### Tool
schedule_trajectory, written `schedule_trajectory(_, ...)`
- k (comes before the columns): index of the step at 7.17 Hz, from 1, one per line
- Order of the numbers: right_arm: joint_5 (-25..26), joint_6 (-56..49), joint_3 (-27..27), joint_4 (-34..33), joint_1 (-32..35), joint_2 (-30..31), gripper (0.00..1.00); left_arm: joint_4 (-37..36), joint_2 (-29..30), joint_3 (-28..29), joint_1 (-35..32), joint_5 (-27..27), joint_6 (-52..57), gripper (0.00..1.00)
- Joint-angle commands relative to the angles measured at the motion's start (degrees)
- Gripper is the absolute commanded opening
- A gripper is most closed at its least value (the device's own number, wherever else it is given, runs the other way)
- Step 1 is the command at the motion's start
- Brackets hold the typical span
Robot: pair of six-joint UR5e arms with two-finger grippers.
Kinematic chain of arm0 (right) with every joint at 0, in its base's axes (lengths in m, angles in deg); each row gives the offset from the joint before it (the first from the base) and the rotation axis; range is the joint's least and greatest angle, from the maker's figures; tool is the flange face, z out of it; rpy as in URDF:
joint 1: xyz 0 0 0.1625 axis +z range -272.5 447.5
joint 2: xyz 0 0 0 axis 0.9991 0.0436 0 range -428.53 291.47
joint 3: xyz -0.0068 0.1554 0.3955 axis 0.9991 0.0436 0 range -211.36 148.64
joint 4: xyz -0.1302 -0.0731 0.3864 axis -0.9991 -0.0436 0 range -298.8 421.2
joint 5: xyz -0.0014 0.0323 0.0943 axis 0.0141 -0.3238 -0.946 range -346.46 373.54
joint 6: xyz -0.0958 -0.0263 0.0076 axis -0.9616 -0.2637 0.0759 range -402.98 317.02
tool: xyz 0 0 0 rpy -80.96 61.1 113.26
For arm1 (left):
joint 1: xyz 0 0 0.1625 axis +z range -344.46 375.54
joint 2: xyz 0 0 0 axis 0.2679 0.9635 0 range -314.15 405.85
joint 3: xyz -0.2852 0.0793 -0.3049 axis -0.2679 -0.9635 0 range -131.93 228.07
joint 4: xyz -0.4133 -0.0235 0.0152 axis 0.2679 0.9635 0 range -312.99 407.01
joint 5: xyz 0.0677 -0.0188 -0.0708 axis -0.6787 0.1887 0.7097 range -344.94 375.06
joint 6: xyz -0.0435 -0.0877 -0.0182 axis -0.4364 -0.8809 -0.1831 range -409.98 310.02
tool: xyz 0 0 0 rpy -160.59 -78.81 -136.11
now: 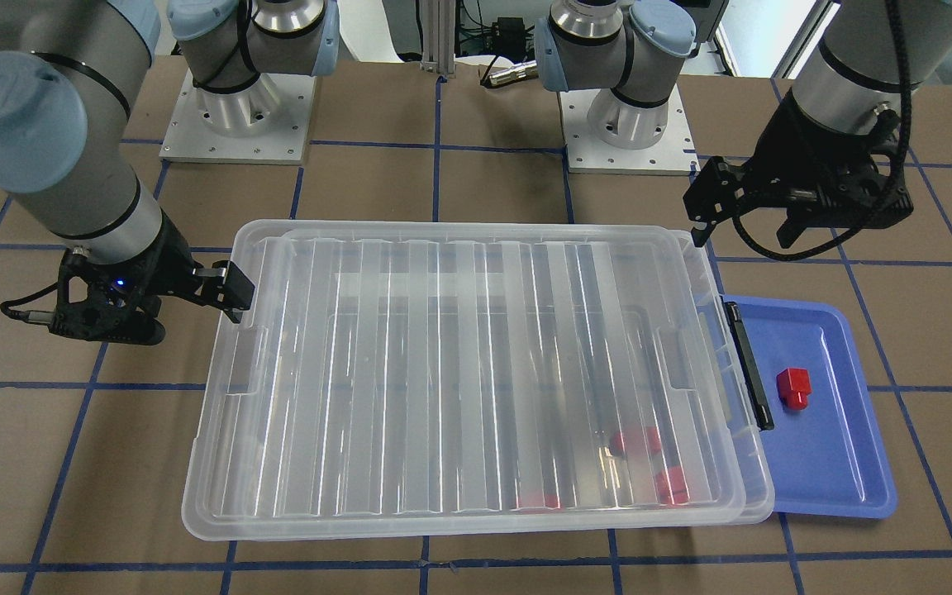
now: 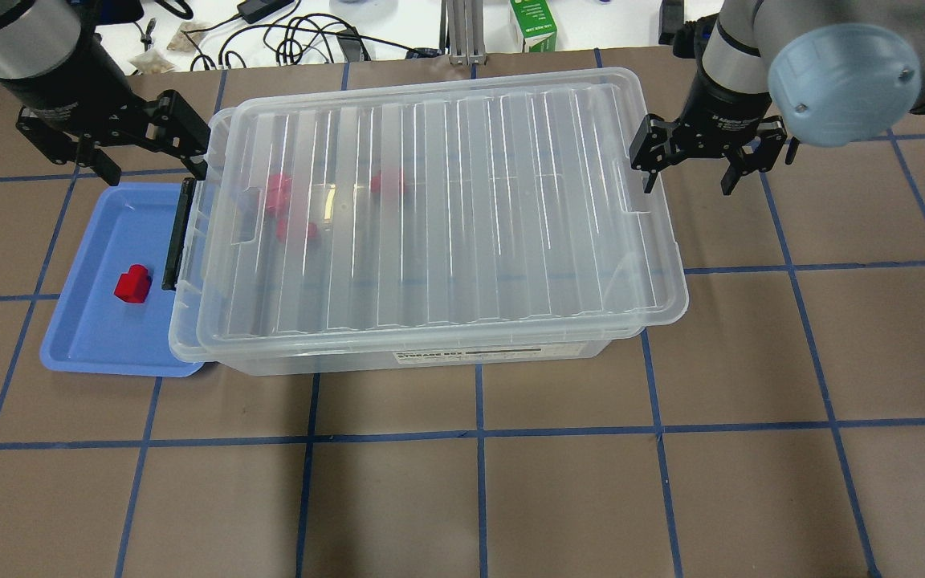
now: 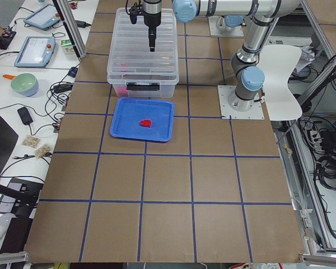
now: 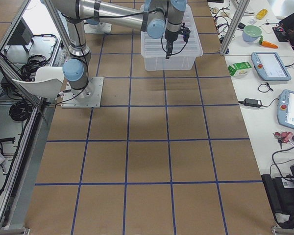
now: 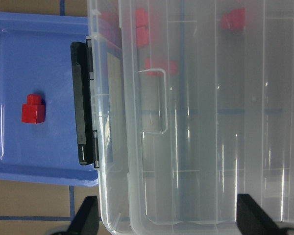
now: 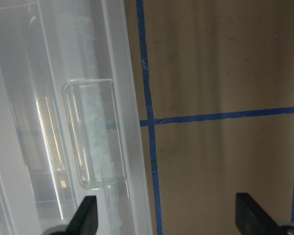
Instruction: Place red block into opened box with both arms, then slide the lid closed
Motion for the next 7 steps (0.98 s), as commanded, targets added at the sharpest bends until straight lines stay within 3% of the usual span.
schedule_trajectory(1, -0.1, 0.0, -0.1, -2.9, -0.1, -3.4, 1.00, 0.0, 0.8, -0.7, 5.5, 0.3, 5.4, 1.00)
schedule_trajectory(5, 0.5, -0.8, 0.1, -5.3, -0.7, -4.5, 1.00, -0.8, 5.7, -1.3, 14.2, 0.2, 17.5, 1.00)
schedule_trajectory(7, 0.3, -1.1, 0.1, -5.1, -4.6, -4.4, 1.00, -3.5, 9.0, -2.6, 17.6, 0.3, 23.6, 1.00)
